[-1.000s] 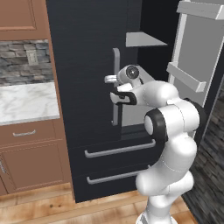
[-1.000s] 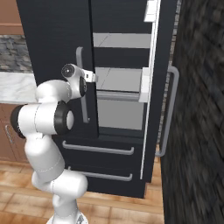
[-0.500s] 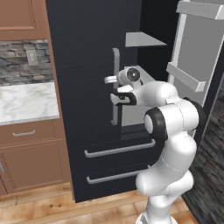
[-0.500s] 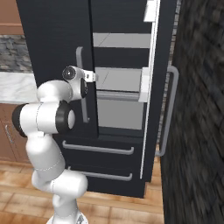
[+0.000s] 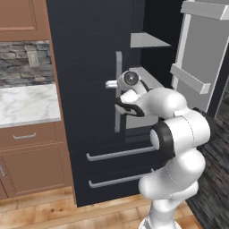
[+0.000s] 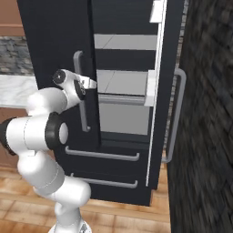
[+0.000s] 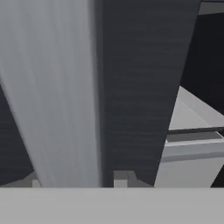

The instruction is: Place one of the steaks on the plate and the other in the bowl. Then place the bowl in the fridge.

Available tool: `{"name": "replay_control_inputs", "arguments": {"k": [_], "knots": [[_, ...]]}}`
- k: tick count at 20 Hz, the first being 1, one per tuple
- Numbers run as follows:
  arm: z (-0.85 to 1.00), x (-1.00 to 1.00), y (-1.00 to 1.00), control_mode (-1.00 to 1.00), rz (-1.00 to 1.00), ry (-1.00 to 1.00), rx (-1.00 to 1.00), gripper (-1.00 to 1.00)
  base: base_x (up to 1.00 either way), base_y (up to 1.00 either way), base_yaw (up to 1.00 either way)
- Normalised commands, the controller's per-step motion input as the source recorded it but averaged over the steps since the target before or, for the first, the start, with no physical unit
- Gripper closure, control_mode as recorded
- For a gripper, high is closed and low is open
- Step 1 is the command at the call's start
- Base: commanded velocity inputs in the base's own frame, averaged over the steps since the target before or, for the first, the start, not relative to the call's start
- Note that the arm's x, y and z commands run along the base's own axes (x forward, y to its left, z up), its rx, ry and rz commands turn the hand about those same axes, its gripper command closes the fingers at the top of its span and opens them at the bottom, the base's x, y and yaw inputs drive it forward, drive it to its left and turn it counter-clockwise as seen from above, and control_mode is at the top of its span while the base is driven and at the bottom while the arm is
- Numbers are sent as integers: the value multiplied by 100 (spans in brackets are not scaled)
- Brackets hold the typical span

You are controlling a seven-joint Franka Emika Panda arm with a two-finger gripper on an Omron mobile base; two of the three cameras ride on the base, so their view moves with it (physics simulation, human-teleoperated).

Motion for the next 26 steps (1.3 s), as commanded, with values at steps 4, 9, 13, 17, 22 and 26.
{"name": "replay_control_inputs", "arguments": {"k": [4,9,13,17,22,26], "knots": [[0,-67,48,-100,-17,9,-2,100,0,0,0],[0,-62,54,-100,-26,14,-4,100,0,0,0],[-4,-62,64,-100,-35,11,-7,100,0,0,0],[-3,-34,51,-100,-30,9,-5,100,0,0,0],[0,-10,47,-100,-28,8,-5,-100,0,0,0],[0,0,11,-100,-9,1,-1,-100,0,0,0]]}}
